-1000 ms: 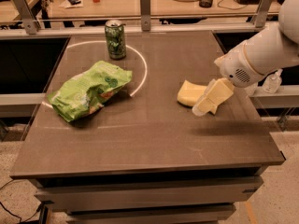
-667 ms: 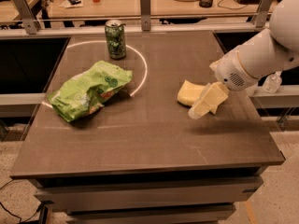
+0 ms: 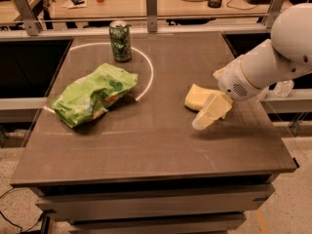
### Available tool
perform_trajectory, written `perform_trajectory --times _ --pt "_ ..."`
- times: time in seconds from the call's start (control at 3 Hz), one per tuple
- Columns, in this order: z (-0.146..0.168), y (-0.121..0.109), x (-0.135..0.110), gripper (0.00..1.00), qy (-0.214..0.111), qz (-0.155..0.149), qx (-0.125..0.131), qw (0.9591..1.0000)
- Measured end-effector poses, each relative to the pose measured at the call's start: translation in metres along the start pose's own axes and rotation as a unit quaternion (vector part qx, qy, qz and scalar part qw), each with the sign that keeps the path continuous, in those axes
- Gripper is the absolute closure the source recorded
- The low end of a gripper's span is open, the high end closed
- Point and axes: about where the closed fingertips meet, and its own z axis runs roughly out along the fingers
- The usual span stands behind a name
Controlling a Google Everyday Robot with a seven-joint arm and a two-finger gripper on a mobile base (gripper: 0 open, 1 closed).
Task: Pick sponge
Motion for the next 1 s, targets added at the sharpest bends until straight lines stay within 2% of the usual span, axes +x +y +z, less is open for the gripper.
perform_trajectory --times 0.33,1.0 --pt "0.0052 0.0013 -0.0010 0.16 -0.003 -0.007 -0.004 1.0000" --pt "0.0090 0.0051 -0.0035 0.63 -0.013 -0.014 -0.013 0.9997"
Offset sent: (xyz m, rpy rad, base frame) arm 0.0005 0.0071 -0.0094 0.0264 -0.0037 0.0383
